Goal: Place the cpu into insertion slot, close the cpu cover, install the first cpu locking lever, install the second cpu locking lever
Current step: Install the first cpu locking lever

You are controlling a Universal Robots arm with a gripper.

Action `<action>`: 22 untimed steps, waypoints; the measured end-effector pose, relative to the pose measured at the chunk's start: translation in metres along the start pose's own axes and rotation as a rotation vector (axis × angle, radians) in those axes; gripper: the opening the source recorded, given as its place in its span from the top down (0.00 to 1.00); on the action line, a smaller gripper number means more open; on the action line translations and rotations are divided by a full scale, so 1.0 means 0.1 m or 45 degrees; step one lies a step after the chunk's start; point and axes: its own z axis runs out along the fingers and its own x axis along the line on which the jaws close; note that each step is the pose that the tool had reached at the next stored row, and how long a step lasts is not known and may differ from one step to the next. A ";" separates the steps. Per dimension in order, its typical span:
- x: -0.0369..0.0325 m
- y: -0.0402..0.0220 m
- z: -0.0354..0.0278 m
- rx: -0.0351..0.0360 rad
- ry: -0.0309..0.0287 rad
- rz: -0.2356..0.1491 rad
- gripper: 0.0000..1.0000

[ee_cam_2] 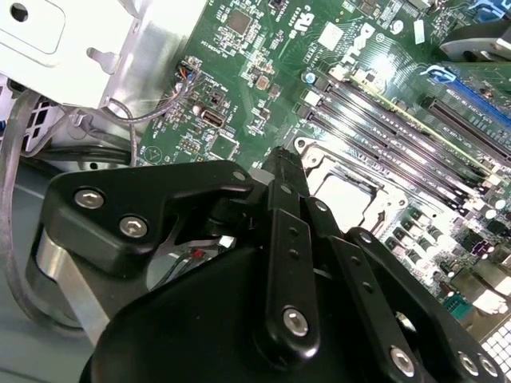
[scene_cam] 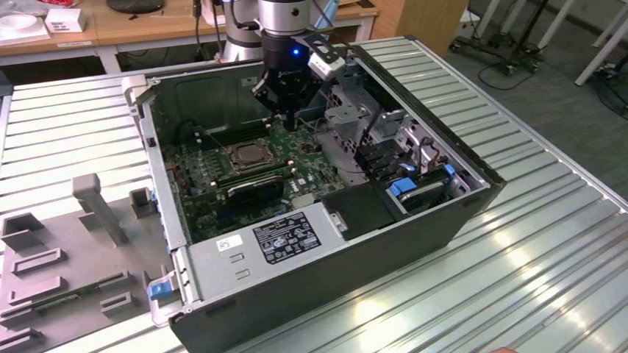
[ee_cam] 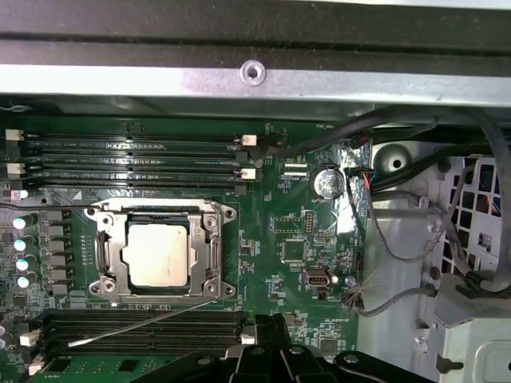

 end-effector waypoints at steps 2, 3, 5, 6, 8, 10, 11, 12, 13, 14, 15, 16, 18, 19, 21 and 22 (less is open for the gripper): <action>0.011 0.000 0.000 -0.0001 -0.0005 0.000 0.89; 0.018 0.000 0.000 -0.0001 -0.0007 0.000 0.89; 0.043 0.000 -0.001 -0.0001 -0.0015 0.000 0.89; 0.058 0.001 -0.002 -0.0001 -0.0019 0.000 0.89; 0.094 0.003 -0.002 -0.0001 -0.0027 0.000 0.89; 0.140 0.007 -0.003 -0.0001 -0.0038 0.000 0.89; 0.162 0.008 -0.004 -0.0001 -0.0043 0.000 0.89; 0.184 0.010 -0.004 -0.0001 -0.0047 0.000 0.89; 0.207 0.012 -0.004 -0.0001 -0.0053 0.001 0.89; 0.236 0.014 -0.005 -0.0001 -0.0062 0.001 0.89; 0.264 0.017 -0.006 0.0000 -0.0069 0.001 0.89; 0.289 0.019 -0.006 0.0000 -0.0076 0.001 0.89; 0.333 0.022 -0.007 0.0000 -0.0086 0.001 0.89; 0.339 0.023 -0.007 -0.0001 -0.0088 0.001 0.89; 0.339 0.023 -0.007 0.0000 -0.0088 0.001 0.89; 0.339 0.023 -0.008 0.0000 -0.0088 0.001 0.89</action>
